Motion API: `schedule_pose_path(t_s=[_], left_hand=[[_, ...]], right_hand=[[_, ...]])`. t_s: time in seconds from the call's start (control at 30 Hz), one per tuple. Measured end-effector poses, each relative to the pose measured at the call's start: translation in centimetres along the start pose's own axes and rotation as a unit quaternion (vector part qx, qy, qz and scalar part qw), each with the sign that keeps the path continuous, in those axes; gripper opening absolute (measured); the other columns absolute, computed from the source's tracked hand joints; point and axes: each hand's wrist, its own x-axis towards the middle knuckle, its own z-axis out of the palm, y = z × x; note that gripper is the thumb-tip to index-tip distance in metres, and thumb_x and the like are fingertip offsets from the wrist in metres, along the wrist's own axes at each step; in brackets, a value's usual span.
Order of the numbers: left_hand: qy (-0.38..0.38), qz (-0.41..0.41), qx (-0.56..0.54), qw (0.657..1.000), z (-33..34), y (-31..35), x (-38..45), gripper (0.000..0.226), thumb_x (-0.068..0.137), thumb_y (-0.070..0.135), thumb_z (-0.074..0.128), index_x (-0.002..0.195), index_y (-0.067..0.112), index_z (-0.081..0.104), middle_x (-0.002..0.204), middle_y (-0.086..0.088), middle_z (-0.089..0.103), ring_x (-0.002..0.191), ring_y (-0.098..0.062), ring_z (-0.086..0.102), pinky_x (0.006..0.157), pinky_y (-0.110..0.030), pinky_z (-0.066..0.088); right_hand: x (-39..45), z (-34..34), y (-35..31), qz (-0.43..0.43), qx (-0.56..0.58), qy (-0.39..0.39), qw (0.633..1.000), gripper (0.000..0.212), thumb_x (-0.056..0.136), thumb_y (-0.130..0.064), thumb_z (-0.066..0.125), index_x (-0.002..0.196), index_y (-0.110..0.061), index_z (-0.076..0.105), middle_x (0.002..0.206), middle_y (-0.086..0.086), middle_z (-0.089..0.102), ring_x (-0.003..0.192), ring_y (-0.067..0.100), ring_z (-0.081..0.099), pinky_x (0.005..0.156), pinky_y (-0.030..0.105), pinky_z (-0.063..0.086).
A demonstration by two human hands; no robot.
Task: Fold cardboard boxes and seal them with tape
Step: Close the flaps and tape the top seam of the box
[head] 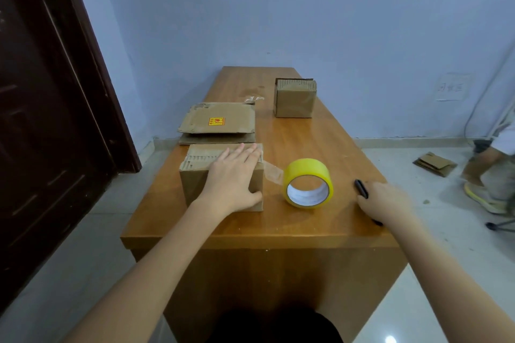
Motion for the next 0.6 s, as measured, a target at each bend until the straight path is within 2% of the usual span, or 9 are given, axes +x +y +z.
schedule_pose_path(t_s=[0.13,0.27,0.37,0.47,0.6], left_hand=[[-0.004,-0.005,0.001,1.0,0.1,0.0,0.0,0.089,0.082,0.049,0.058,0.152,0.019,0.012,0.159,0.004,0.013,0.146,-0.016,0.01,0.118,-0.034,0.008],[-0.002,-0.007,0.001,1.0,0.1,0.1,0.0,0.089,0.081,0.049,0.059,0.152,0.019,0.013,0.159,0.003,0.014,0.146,-0.016,0.011,0.118,-0.034,0.009],[-0.001,-0.006,0.002,1.0,0.1,0.1,0.0,0.089,0.081,0.049,0.059,0.152,0.019,0.012,0.159,0.003,0.014,0.146,-0.016,0.011,0.118,-0.034,0.009],[0.001,-0.006,0.001,1.0,0.2,0.1,0.1,0.089,0.082,0.049,0.059,0.152,0.019,0.013,0.159,0.003,0.014,0.146,-0.016,0.011,0.118,-0.034,0.009],[0.0,0.002,-0.011,1.0,0.0,-0.2,0.2,0.086,0.082,0.048,0.06,0.151,0.021,0.015,0.158,0.005,0.016,0.145,-0.014,0.013,0.117,-0.031,0.01]], right_hand=[[-0.1,0.7,0.1,0.004,-0.006,0.03,1.0,0.013,0.094,-0.025,0.042,0.095,-0.017,0.053,0.092,0.005,0.057,0.084,0.022,0.057,0.069,0.032,0.052],[0.0,0.8,0.5,0.009,0.027,0.058,0.998,0.01,0.095,-0.018,0.044,0.097,-0.012,0.051,0.087,0.005,0.055,0.075,0.021,0.056,0.056,0.028,0.044],[-0.5,0.2,0.3,0.011,0.123,0.098,0.987,0.009,0.096,-0.015,0.046,0.1,-0.008,0.043,0.079,0.007,0.054,0.064,0.024,0.056,0.055,0.035,0.049],[-1.9,-2.0,-1.0,-0.055,0.25,0.133,0.957,0.012,0.097,-0.017,0.046,0.1,-0.009,0.038,0.08,0.008,0.053,0.06,0.027,0.054,0.05,0.034,0.043],[-4.3,-6.7,-4.5,-0.116,0.408,0.088,0.901,0.014,0.098,-0.02,0.046,0.109,-0.012,0.044,0.077,0.001,0.053,0.063,0.017,0.051,0.053,0.03,0.038]])
